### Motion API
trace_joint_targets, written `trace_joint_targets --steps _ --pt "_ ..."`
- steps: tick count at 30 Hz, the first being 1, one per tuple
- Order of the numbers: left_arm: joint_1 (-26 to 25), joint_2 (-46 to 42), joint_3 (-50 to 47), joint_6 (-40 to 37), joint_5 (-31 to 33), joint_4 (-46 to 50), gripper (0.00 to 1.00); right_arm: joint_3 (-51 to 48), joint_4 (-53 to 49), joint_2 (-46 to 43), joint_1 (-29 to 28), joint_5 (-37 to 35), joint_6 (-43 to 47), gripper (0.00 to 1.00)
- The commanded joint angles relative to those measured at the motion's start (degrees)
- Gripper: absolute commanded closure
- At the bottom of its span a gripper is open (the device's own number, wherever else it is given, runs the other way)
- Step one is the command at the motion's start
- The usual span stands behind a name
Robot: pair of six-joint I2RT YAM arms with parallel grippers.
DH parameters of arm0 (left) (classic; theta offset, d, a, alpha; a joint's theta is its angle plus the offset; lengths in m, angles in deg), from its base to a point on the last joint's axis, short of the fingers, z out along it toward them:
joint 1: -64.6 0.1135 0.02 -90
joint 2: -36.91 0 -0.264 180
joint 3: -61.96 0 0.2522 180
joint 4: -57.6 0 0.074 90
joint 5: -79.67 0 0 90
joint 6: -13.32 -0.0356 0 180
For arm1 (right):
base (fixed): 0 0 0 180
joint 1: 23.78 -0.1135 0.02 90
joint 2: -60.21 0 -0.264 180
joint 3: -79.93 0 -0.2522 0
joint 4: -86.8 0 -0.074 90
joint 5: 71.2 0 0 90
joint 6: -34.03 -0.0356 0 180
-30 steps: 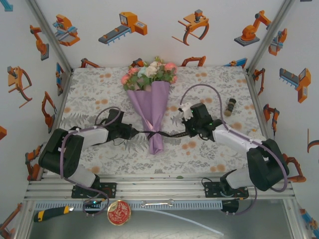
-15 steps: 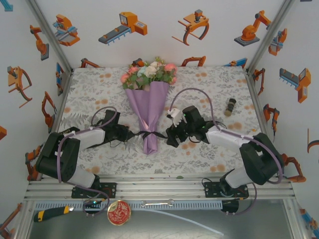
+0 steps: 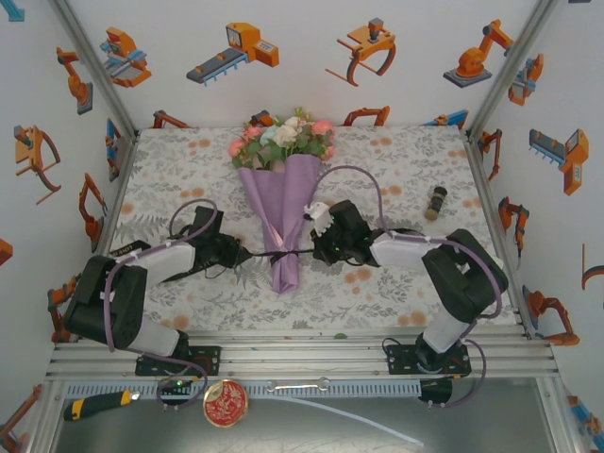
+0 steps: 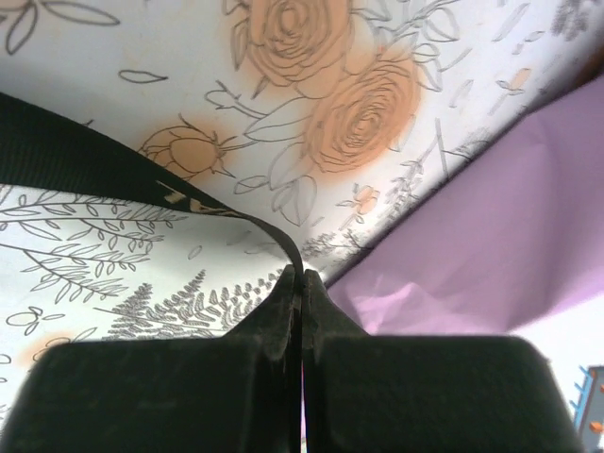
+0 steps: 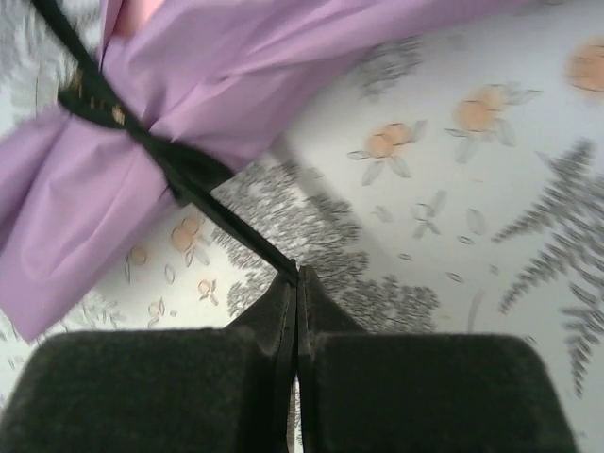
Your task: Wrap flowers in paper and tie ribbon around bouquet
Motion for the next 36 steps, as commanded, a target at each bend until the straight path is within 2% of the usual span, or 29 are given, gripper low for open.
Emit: trace_joint_targets --steps 1,6,10,18,20,22,23,24,26,28,29,31,33,36 --pt "4.8 -1.7 -1.4 -6.7 0.7 3.3 1.00 -6.7 7.7 -3.7 5.3 -8.9 -15.9 1.00" --pt "13.8 -1.4 -1.9 -17.5 -3.2 8.1 1.00 -16.1 11.5 -6.2 11.2 -10.9 -29.1 1.00" --pt "19.7 -2.1 -4.5 -19.4 -5.2 8.0 1.00 -21.1 12.4 -8.9 14.1 -14.9 -35.3 1.00" --pt "21.0 -2.8 -4.5 -18.7 -7.4 6.8 1.00 -23.0 11.1 -17.0 15.5 -21.8 -38.7 1.00" --pt "20.4 -4.2 -4.3 -19.1 -8.5 5.2 0.99 -21.7 12.1 -17.5 15.3 -17.6 -35.0 1.00" --pt "18.0 -6.0 -2.8 -21.2 -10.3 3.4 0.81 -18.8 12.0 -17.0 15.2 -8.7 -28.7 1.00" --pt "16.0 -7.6 -1.3 -23.6 -10.6 3.8 0.69 -17.0 10.7 -16.8 15.0 -4.0 -25.7 0.93" --pt "13.8 -9.5 0.8 -26.3 -9.6 5.5 0.59 -15.1 8.6 -17.0 14.6 0.0 -22.7 0.79" --pt "10.1 -14.1 4.6 -33.2 -6.4 8.5 0.45 -11.3 1.3 -18.6 13.8 3.0 -16.3 0.58" --pt "8.0 -18.8 8.4 -41.3 -2.5 12.4 0.34 -7.7 -7.6 -21.1 13.7 1.8 -8.9 0.52" --pt "7.4 -21.2 10.1 -46.8 -1.4 14.2 0.30 -5.5 -12.8 -22.1 13.7 -1.0 -5.0 0.48" --pt "6.7 -24.8 13.0 -57.8 -0.8 17.3 0.27 -1.8 -21.3 -23.1 13.8 -5.4 2.3 0.43" --pt "6.1 -27.8 15.5 -71.5 -2.2 21.3 0.25 1.8 -29.9 -22.3 13.8 -6.7 11.3 0.41" --pt "5.3 -30.5 18.7 -87.1 -2.4 28.3 0.22 7.5 -42.2 -18.0 13.8 -8.5 20.7 0.41"
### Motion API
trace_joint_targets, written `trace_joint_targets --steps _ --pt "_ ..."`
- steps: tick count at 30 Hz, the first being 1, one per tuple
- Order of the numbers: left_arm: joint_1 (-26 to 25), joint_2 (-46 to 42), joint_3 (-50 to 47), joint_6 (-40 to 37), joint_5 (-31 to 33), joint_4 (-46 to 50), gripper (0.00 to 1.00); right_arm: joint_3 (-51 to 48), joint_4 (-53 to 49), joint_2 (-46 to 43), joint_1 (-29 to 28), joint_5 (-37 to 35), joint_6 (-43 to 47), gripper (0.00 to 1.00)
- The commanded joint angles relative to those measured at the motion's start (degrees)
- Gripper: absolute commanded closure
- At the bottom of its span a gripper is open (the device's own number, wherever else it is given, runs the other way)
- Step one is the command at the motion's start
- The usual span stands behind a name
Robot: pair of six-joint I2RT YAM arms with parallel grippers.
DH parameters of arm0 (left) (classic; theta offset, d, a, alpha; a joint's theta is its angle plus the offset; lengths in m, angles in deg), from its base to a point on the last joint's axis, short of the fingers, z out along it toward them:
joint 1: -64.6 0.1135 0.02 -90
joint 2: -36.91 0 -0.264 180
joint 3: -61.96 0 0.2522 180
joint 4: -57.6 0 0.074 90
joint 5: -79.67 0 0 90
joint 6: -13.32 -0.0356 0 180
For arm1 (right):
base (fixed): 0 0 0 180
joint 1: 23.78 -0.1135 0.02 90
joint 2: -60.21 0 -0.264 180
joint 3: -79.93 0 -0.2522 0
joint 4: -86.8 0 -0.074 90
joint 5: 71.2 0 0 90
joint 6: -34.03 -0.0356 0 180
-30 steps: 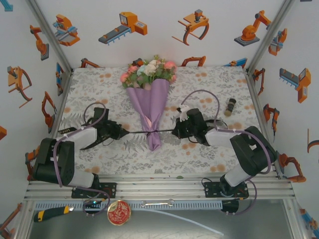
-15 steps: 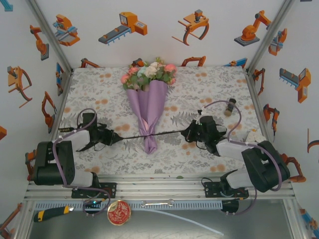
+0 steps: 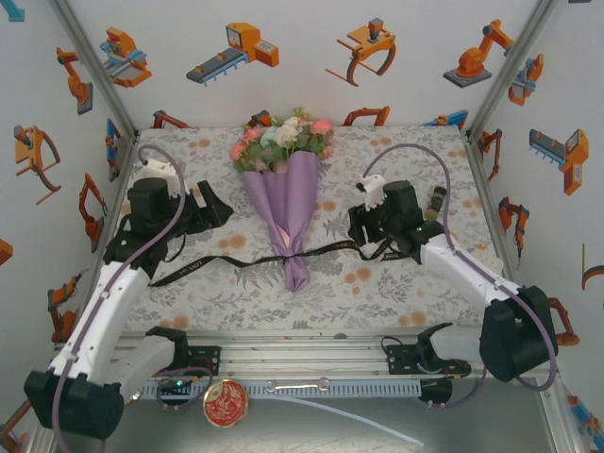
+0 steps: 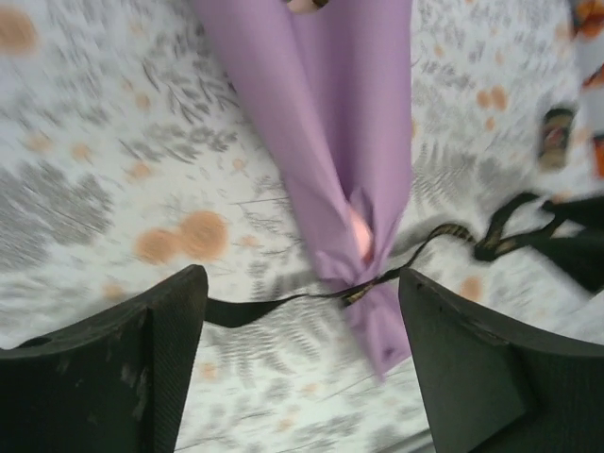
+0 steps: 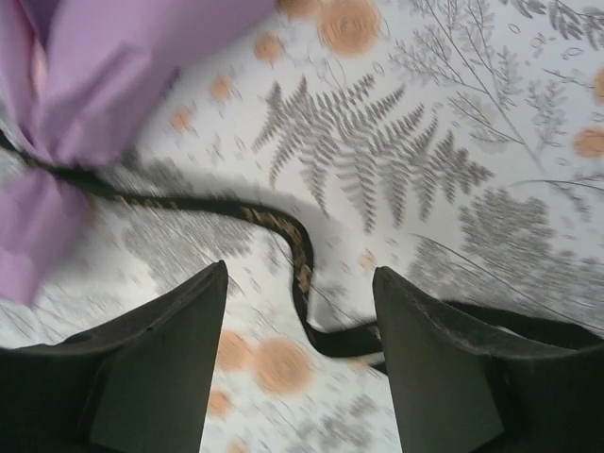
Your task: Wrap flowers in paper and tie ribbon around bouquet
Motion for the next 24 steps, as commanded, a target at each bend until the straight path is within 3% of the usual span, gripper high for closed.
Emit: trace_joint_targets --steps 1,5,11,15,18,21,24 --pt "-0.8 -1.4 2.6 -26.9 1.6 13.6 0.21 5.1 -21.5 4.9 -0.1 -4.5 17.8 0.41" --pt "-1.1 -0.5 3.8 -40.1 5.4 18.8 0.19 9.4 -28.0 11.9 -0.1 -7.2 26.2 0.40" --pt "-2.5 2.3 1.9 -44.0 10.3 18.1 0.18 13.0 -26.9 21.5 0.0 -9.8 34.5 0.39" --pt "-2.5 5.0 -0.8 -46.7 15.8 15.3 0.16 16.2 -26.5 27.9 0.2 -6.9 37.2 0.44" --pt "-2.5 8.2 -1.7 -49.0 17.3 15.0 0.13 17.5 -26.3 29.7 0.5 -4.2 37.2 0.61" --pt "-1.9 12.3 -2.1 -50.7 17.2 14.4 0.12 17.2 -25.9 27.2 0.8 -1.6 36.8 0.96" --pt "-0.8 19.6 0.4 -50.2 13.7 16.7 0.13 17.0 -25.7 21.5 0.8 2.1 35.2 1.00"
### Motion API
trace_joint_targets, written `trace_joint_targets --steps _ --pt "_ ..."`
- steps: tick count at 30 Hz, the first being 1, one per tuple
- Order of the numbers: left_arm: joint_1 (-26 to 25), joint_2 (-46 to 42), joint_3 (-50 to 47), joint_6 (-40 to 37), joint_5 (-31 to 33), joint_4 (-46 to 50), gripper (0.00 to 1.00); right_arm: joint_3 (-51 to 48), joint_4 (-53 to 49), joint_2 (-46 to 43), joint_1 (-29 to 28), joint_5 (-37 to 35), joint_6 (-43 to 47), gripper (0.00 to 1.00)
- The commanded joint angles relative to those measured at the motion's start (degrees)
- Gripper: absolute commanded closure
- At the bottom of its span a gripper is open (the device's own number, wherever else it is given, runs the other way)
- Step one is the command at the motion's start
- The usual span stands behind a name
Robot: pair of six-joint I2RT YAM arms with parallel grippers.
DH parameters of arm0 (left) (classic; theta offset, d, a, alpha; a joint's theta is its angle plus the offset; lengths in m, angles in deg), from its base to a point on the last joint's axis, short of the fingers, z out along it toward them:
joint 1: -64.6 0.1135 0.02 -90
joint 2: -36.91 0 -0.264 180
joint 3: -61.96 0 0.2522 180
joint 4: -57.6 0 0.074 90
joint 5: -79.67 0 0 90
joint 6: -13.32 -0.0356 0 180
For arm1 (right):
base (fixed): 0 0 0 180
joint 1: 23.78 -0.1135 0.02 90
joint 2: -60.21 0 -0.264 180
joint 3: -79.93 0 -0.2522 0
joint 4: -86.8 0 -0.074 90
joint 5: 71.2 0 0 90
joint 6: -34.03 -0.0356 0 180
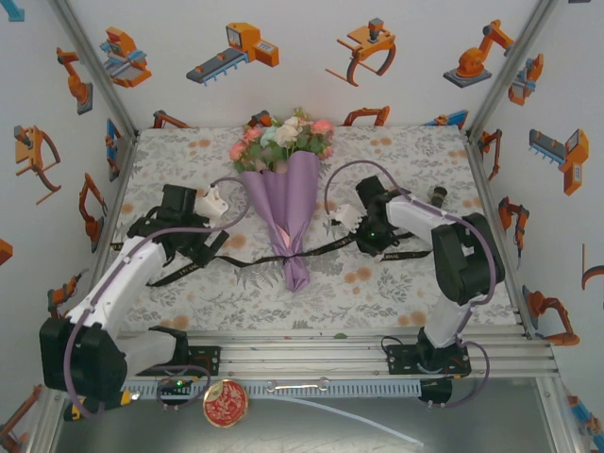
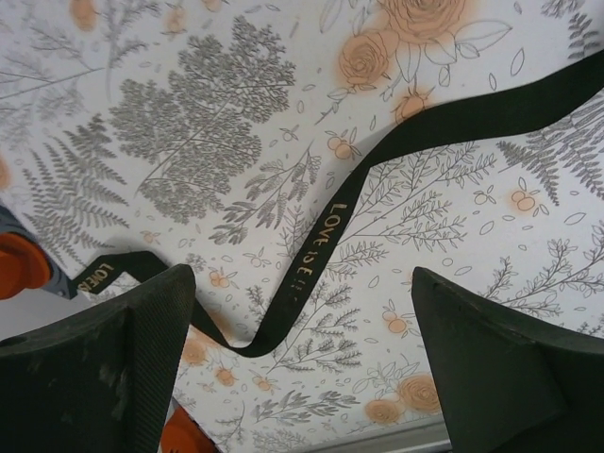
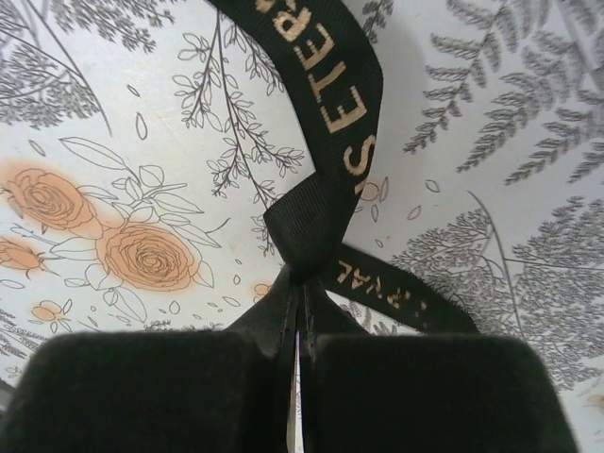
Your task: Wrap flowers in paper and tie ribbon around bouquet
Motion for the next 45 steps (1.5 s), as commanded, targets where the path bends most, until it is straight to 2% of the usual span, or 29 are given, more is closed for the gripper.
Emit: trace_joint_targets --steps 1,5,9,18,22,24,25,28,31,33,36,38,39,45 --pt "1.3 7.2 2.5 -2.1 -1.7 1.6 0.14 0.6 1.5 -7.8 0.3 5.9 -1.1 1.00" --pt "4.5 17.8 6.3 -0.5 1.3 2.5 0.24 -3.8 7.8 -17.7 0.3 11.2 -7.3 1.00" --pt "6.9 21.5 6.3 -0.1 1.2 1.9 0.30 -8.9 14.1 -25.1 0.4 12.4 -12.6 1.00" --pt "7.5 27.1 6.4 0.2 -4.8 3.2 0.48 -8.7 14.7 -26.9 0.4 12.3 -17.4 1.00" --pt "7.6 30.3 8.2 1.4 -3.7 4.2 0.71 -8.2 14.5 -27.5 0.4 13.2 -18.4 1.00" --pt "7.7 29.5 8.8 2.1 -4.7 4.4 0.95 -8.3 14.5 -28.2 0.4 13.0 -18.8 1.00" --pt "7.7 28.1 9.1 2.7 -5.7 4.3 1.00 -8.4 14.7 -28.6 0.4 12.8 -19.2 1.00" --pt "6.6 19.6 9.5 5.0 -11.5 2.6 1.00 -8.5 15.1 -30.0 0.4 13.1 -20.7 1.00" --pt "1.9 6.8 7.9 9.0 -16.6 -4.3 1.00 -8.9 16.7 -31.9 0.3 16.4 -22.9 1.00" --pt "-1.8 -1.9 5.0 14.7 -19.8 -13.0 1.00 -9.7 18.7 -32.9 -0.1 18.9 -24.8 1.00" --pt "-5.1 -10.8 -2.2 26.5 -24.0 -31.5 1.00 -11.3 21.8 -33.6 -2.4 19.7 -25.3 1.00" --pt "-5.9 -13.3 -6.4 33.0 -26.1 -39.8 1.00 -11.3 22.5 -33.0 -4.1 19.0 -25.1 1.00" --pt "-6.0 -13.6 -7.3 34.7 -26.5 -40.9 1.00 -10.8 22.2 -32.6 -4.8 18.6 -25.1 1.00" --pt "-7.3 -14.0 -9.1 36.4 -27.7 -38.7 1.00 -6.5 21.8 -29.7 -8.8 16.8 -27.4 1.00"
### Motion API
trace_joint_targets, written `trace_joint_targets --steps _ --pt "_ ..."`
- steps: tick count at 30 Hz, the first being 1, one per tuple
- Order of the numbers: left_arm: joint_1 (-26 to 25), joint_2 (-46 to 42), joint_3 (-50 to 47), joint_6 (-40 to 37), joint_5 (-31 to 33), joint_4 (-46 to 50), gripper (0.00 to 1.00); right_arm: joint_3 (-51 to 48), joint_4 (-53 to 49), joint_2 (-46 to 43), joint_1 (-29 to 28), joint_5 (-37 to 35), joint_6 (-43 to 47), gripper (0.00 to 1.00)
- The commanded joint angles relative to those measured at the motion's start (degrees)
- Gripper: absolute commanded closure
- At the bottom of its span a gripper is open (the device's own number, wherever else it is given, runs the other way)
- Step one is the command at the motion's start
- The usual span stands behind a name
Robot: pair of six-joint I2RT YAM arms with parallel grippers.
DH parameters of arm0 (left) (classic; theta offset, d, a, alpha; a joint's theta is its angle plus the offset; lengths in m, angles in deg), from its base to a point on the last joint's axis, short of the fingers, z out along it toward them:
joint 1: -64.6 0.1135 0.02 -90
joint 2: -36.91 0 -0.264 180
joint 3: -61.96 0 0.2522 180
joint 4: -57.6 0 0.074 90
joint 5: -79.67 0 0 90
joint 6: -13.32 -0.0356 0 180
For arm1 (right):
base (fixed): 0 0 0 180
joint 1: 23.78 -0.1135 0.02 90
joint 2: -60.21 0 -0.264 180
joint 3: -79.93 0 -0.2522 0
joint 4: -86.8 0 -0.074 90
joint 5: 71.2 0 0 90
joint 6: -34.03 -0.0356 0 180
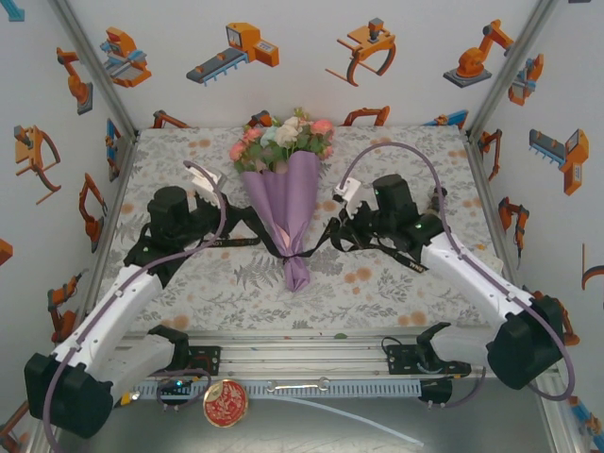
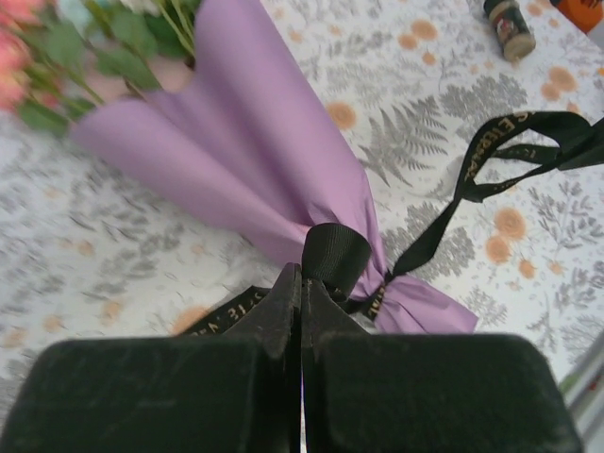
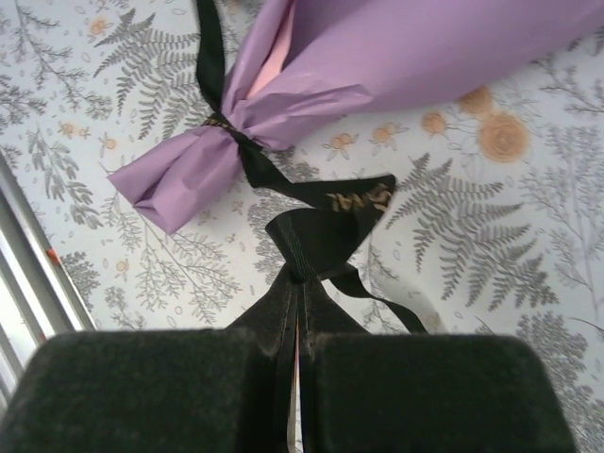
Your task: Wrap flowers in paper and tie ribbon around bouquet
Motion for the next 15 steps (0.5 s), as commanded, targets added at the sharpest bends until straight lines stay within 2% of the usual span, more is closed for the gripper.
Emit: trace_joint_targets --steps 1,7,11,15 --pt "-1.0 -1.0 -0.8 4.3 -3.0 -2.7 1.00 3.3 3.7 0.8 -1.1 -0.1 -4.2 1.00" --pt "-1.4 -4.5 -1.5 4.1 -1.4 0.0 1.00 6.3 10.7 4.0 -2.9 1.4 -7.9 1.00" --pt "-1.4 -7.0 -0.7 3.2 -2.3 5.0 1.00 13.1 10.4 11.0 -4.7 1.4 -8.7 1.00" --pt "-1.9 -9.2 0.9 3.9 1.2 13.1 1.00 18.7 12.8 18.2 -6.9 3.2 -10.1 1.00"
